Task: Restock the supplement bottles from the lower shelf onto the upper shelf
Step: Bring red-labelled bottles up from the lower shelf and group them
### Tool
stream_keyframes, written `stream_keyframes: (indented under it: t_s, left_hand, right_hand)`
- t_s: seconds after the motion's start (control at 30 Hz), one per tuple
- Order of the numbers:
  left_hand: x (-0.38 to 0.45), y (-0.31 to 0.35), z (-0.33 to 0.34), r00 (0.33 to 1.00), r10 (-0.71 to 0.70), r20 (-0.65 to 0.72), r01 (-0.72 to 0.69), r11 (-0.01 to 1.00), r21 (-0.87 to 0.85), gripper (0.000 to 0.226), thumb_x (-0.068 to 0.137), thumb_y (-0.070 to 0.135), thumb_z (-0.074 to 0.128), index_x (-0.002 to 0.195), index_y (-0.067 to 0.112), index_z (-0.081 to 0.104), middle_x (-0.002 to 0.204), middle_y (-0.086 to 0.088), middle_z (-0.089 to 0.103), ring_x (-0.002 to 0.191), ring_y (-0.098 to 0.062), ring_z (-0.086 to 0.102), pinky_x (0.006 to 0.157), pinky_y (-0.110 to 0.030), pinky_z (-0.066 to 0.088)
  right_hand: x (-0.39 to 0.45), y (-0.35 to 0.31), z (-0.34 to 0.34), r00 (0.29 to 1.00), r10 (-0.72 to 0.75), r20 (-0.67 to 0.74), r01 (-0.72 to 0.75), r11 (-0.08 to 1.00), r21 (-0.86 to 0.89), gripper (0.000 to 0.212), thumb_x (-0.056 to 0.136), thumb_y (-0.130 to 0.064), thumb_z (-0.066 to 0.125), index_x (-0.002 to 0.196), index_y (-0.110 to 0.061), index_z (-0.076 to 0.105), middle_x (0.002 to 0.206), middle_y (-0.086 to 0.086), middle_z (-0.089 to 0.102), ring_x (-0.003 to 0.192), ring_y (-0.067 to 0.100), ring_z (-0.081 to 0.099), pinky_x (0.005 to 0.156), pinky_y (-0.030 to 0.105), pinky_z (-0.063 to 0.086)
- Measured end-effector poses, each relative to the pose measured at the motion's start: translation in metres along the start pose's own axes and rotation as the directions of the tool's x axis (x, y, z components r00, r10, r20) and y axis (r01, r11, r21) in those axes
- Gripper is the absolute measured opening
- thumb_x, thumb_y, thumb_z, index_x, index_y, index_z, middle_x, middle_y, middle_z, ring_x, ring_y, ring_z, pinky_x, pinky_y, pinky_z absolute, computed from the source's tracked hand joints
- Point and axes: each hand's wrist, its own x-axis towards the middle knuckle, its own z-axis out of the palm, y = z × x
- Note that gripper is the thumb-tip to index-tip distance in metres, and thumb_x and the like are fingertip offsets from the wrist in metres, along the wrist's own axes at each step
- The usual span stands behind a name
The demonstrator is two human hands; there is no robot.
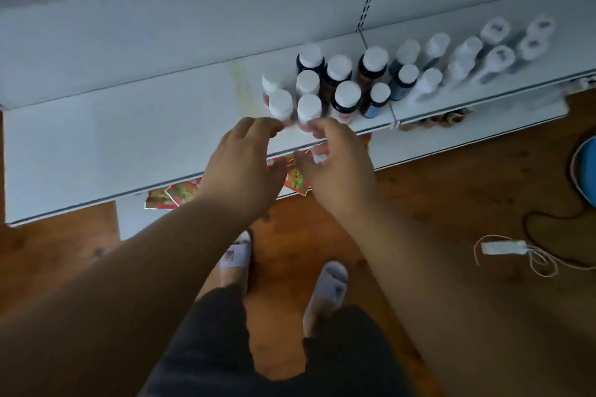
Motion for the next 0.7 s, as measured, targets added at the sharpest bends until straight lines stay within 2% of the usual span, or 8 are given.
stream_keyframes:
  t_s: [0.07,0.13,0.27,0.33,0.4,0.47,0.6,0.7]
  left_hand:
    - [0.017,-0.022,0.02,0.999,-0.042,0.003,0.042,0.998,-0.04,0.048,0.089,0.022,0.068,0.134,0.022,0.051,0.127,0.003,0.057,0.108,-0.018,0.059,0.088,-0.031,0.051]
    - [0.034,-0.042,0.041,0.989,-0.148,0.016,0.149,0.979,-0.142,0.045,0.09,0.025,0.066,0.132,0.024,0.051,0.122,0.008,0.058,0.099,-0.012,0.061,0.079,-0.023,0.049]
    - [0.079,-0.073,0.081,0.952,-0.303,0.041,0.301,0.901,-0.313,0.05,0.091,0.034,0.064,0.137,0.027,0.043,0.126,0.005,0.056,0.101,-0.014,0.061,0.087,-0.042,0.056]
    - [0.098,-0.083,0.094,0.955,-0.296,0.021,0.287,0.902,-0.322,0.057,0.09,0.04,0.065,0.14,0.03,0.039,0.133,0.003,0.054,0.108,-0.017,0.06,0.09,-0.043,0.056]
    - [0.116,-0.089,0.105,0.963,-0.27,-0.023,0.252,0.922,-0.293,0.063,0.086,0.049,0.067,0.14,0.03,0.039,0.134,0.003,0.054,0.112,-0.017,0.059,0.092,-0.04,0.054]
    - [0.13,-0.09,0.112,0.961,-0.27,-0.057,0.242,0.925,-0.292,0.064,0.082,0.053,0.069,0.136,0.029,0.045,0.128,0.006,0.057,0.109,-0.015,0.06,0.089,-0.037,0.054]
    - [0.141,-0.085,0.123,0.941,-0.322,-0.104,0.27,0.899,-0.346,0.056,0.08,0.053,0.071,0.127,0.029,0.053,0.108,0.013,0.057,0.094,-0.012,0.058,0.07,-0.026,0.045]
    - [0.149,-0.084,0.129,0.932,-0.338,-0.127,0.266,0.88,-0.394,0.052,0.079,0.052,0.073,0.121,0.029,0.056,0.093,0.017,0.057,0.089,-0.012,0.062,0.071,-0.027,0.048]
  right_hand:
    - [0.015,0.016,0.029,0.999,0.033,-0.007,-0.033,0.999,0.006,0.046,0.089,-0.025,0.071,0.131,-0.022,0.053,0.131,-0.002,0.059,0.111,0.014,0.06,0.091,0.028,0.05]
    - [0.031,0.032,0.056,0.998,0.062,0.012,-0.062,0.998,-0.007,0.045,0.091,-0.025,0.069,0.132,-0.024,0.052,0.133,-0.004,0.058,0.112,0.014,0.06,0.09,0.025,0.047]
    - [0.063,0.063,0.096,0.993,0.101,0.054,-0.1,0.994,-0.033,0.039,0.096,-0.02,0.061,0.133,-0.023,0.05,0.136,-0.003,0.057,0.122,0.018,0.058,0.1,0.034,0.048]
    - [0.073,0.076,0.107,0.991,0.121,0.057,-0.117,0.991,-0.064,0.036,0.098,-0.015,0.057,0.133,-0.021,0.05,0.138,-0.001,0.057,0.128,0.021,0.054,0.103,0.031,0.043]
    - [0.079,0.089,0.116,0.989,0.137,0.049,-0.133,0.988,-0.084,0.034,0.099,-0.012,0.054,0.131,-0.019,0.05,0.137,0.0,0.057,0.129,0.02,0.052,0.099,0.023,0.037]
    - [0.082,0.096,0.121,0.989,0.144,0.046,-0.14,0.987,-0.084,0.036,0.099,-0.011,0.051,0.134,-0.019,0.05,0.138,-0.001,0.057,0.129,0.019,0.051,0.097,0.02,0.035]
    - [0.078,0.101,0.125,0.978,0.173,0.113,-0.178,0.984,0.031,0.046,0.099,-0.008,0.051,0.143,-0.02,0.045,0.146,-0.003,0.05,0.135,0.016,0.046,0.105,0.02,0.032]
    - [0.078,0.106,0.126,0.973,0.198,0.12,-0.21,0.973,0.094,0.046,0.1,-0.008,0.051,0.144,-0.02,0.045,0.147,-0.003,0.049,0.134,0.016,0.046,0.103,0.019,0.033]
